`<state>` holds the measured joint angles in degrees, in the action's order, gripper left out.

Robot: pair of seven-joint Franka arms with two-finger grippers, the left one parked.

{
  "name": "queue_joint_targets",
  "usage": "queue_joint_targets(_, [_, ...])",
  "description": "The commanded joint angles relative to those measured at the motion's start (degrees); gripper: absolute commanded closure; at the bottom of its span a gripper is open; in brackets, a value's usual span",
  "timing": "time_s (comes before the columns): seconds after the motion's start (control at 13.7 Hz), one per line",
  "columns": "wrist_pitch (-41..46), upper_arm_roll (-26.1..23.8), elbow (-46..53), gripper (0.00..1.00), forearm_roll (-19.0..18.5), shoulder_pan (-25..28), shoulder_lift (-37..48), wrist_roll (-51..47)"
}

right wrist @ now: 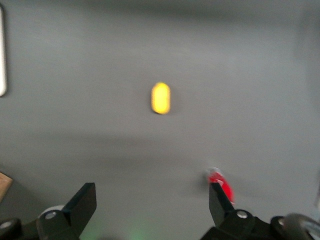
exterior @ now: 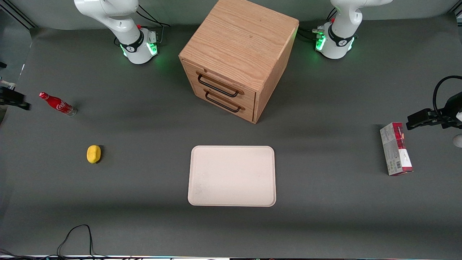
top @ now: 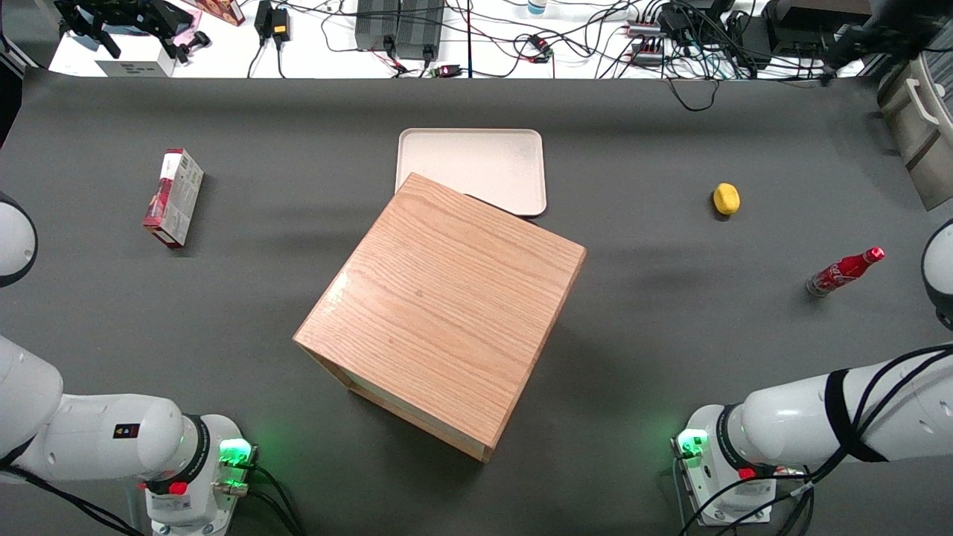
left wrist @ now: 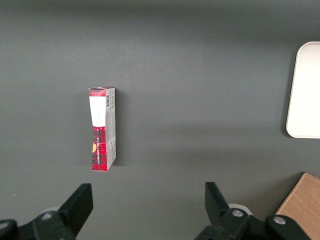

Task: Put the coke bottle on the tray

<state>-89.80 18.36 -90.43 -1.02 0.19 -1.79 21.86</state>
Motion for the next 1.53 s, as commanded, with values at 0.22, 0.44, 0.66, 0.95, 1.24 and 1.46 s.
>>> queue_joint_targets(0.22, [-0.8,14.1,0.5,0.0,-1.4,0.3,-0.1,12.4])
queue_joint_targets(0.44, [-1.5,18.7,-7.5,0.0,-2.6,0.5,6.5,14.3])
queue_joint_targets(0.66, [-3.3,19.1,-15.7,0.0,-7.1,0.4,15.6,13.3])
queue_joint_targets(0.95, [-7.7,18.2,-25.8,0.0,-12.9,1.3,22.6,8.6])
queue_joint_targets(1.24, [-10.8,18.1,-29.5,0.0,-13.2,1.3,22.1,10.7])
queue_joint_targets(1.46, [-17.7,18.8,-33.9,0.0,-13.3,1.2,20.9,12.8])
